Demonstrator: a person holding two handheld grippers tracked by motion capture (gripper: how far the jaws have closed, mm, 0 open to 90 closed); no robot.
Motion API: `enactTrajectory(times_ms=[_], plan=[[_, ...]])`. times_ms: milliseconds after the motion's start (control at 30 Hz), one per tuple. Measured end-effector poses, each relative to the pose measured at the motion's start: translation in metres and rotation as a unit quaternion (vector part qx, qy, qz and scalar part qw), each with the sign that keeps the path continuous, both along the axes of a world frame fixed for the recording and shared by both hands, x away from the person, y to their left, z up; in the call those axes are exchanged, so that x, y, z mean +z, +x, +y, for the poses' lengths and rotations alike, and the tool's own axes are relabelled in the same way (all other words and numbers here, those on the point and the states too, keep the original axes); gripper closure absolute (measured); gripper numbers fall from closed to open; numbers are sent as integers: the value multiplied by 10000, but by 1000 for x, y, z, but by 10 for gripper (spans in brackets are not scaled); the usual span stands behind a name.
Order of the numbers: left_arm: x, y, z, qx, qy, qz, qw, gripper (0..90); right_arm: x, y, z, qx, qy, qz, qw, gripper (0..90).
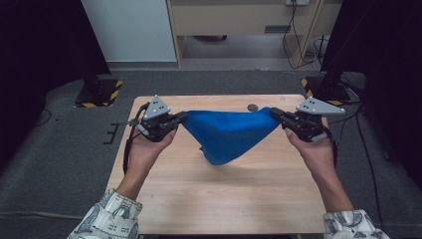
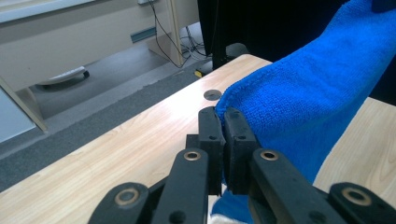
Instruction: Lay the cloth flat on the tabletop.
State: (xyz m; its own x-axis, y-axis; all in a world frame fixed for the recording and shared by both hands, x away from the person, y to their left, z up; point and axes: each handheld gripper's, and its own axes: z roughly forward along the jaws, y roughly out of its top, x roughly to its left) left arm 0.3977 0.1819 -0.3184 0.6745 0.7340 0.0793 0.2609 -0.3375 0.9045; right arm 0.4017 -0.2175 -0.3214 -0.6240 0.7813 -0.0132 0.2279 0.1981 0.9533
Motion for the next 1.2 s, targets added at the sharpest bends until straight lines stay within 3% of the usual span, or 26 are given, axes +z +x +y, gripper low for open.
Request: enactTrajectory(times_ms=[233,500,633,833,1067,1200], plan=[[-4,-2,-2,-66,-17,39,10000,873,-1,-6,-4,19,-31,-17,10000,881],[-8,11,-4,-164,-95,126,9997,873,-11,8,-6,-13,0,93,10000,882],[-9,10,-2,-233,-151,158,9995,873,-15,9,-8,34,93,118,9999,882],[0,-6,1,-302,-193,28,9994,873,-7,-7,-11,142,243,-22,9996,881],[16,-38,2,-456,-234,-199,9985,872,12,-41,-15,280,306,-211,9989,881],[24,-49,3,-597,-343,-157,9975,871,22,-60,-19,306,312,-264,9987,881]])
